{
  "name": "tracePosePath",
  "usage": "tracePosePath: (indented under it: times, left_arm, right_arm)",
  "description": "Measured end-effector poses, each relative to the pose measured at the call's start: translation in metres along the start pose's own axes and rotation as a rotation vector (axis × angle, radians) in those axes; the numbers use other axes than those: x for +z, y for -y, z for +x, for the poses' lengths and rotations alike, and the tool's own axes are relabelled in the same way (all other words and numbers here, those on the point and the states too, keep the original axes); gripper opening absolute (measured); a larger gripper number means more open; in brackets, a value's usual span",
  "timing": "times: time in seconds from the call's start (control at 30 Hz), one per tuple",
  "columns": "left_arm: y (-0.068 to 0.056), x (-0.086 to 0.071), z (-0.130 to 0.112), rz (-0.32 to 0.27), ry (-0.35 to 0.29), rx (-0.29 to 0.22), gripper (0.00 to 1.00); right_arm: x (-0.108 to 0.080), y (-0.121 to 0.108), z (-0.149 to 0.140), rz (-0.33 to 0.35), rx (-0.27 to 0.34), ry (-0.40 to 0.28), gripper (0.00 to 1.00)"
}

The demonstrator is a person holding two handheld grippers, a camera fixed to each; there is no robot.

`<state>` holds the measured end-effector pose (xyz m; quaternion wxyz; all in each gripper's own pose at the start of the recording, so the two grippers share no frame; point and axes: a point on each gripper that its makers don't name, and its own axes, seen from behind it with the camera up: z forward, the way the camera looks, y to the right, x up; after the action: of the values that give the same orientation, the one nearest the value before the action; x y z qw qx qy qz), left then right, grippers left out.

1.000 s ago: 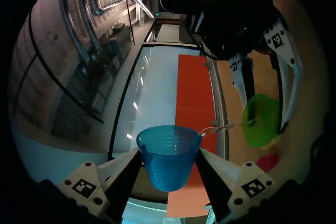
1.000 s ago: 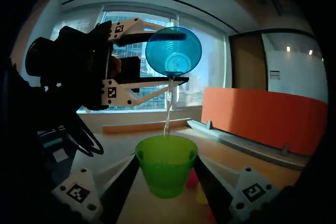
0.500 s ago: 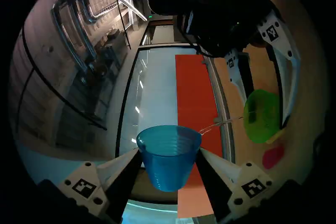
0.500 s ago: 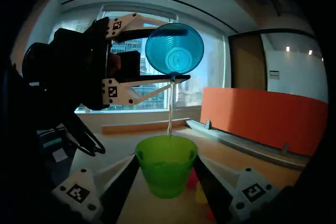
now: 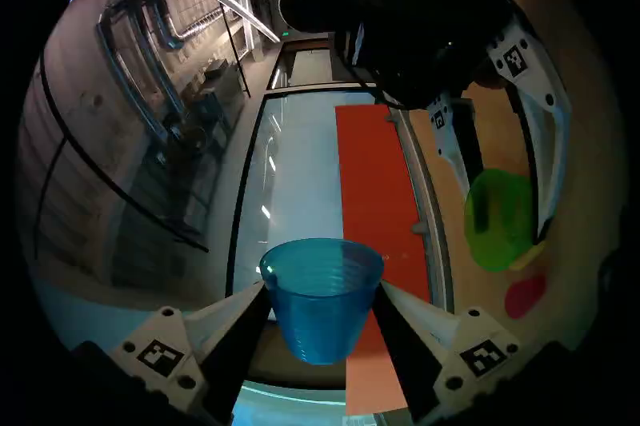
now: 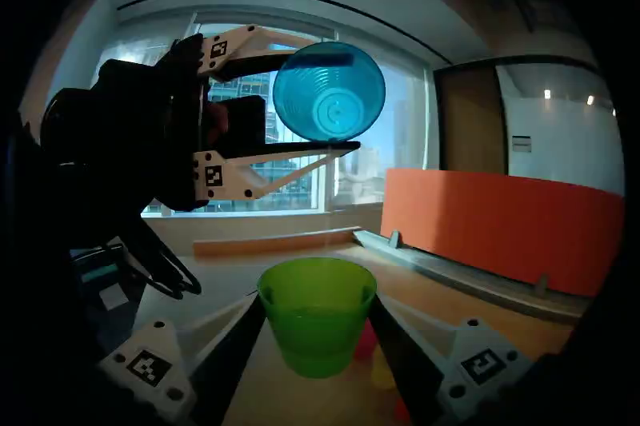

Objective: Pour water

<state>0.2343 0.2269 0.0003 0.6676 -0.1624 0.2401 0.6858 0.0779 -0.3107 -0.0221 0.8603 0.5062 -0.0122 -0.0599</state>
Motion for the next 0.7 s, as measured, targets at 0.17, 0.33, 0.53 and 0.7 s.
tracePosePath:
  times: [0.17,0.33,0.53,0.7]
  left_arm:
    - [0.005,0.000,-0.003,0.002,0.002,-0.008,0.83]
    - [0.008,0.001,-0.007,0.001,0.001,-0.029,0.83]
    - [0.008,0.002,-0.014,0.001,0.007,-0.088,0.83]
    - [0.002,0.003,-0.023,-0.003,0.026,-0.189,0.83]
  right_arm:
    - [0.000,0.000,0.000,-0.001,-0.001,-0.001,0.89]
    - [0.000,0.001,0.001,-0.003,-0.001,-0.002,0.90]
    - [0.000,0.001,0.002,-0.006,0.000,-0.004,0.90]
    - [-0.001,0.000,0.004,-0.008,0.004,-0.009,0.90]
